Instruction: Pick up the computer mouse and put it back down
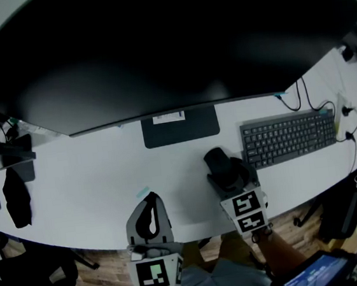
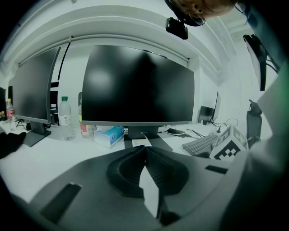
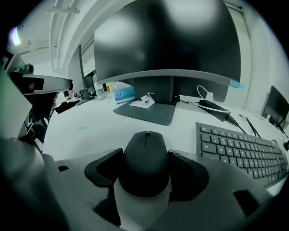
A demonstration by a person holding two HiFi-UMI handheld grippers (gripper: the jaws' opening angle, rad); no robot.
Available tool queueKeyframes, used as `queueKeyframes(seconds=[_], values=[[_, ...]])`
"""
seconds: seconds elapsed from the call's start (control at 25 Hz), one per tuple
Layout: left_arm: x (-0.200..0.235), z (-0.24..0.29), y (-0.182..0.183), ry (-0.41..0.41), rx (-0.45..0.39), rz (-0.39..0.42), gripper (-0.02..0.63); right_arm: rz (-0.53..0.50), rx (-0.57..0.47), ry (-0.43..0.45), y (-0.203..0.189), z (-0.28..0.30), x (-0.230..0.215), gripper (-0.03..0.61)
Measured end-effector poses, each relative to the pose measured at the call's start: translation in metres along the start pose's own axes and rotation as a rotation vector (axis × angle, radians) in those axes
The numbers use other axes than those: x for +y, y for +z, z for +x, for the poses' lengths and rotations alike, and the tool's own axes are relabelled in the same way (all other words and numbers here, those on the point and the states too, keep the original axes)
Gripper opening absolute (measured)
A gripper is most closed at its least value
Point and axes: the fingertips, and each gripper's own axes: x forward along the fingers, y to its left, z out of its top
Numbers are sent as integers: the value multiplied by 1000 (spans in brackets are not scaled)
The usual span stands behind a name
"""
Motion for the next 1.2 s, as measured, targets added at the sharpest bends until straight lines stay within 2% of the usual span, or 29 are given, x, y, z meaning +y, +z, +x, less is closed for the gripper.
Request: queueKeyframes(seconds=[0.32, 0.52, 0.72, 1.0, 1.2], values=[[1, -9, 11, 23, -28, 30, 5, 3, 0, 6, 1, -4, 0, 302], [-1, -21, 22, 51, -63, 14, 5, 0, -56, 22, 19, -18, 2, 302], [-2, -37, 40, 100, -132, 54, 5, -33, -149, 42, 56, -43, 4, 302], [1, -64, 70, 166, -198, 39, 5, -90, -288, 85, 121, -90, 18, 302], [9, -83, 100, 217, -286, 46, 5, -152, -402, 129, 173, -124, 41, 302]])
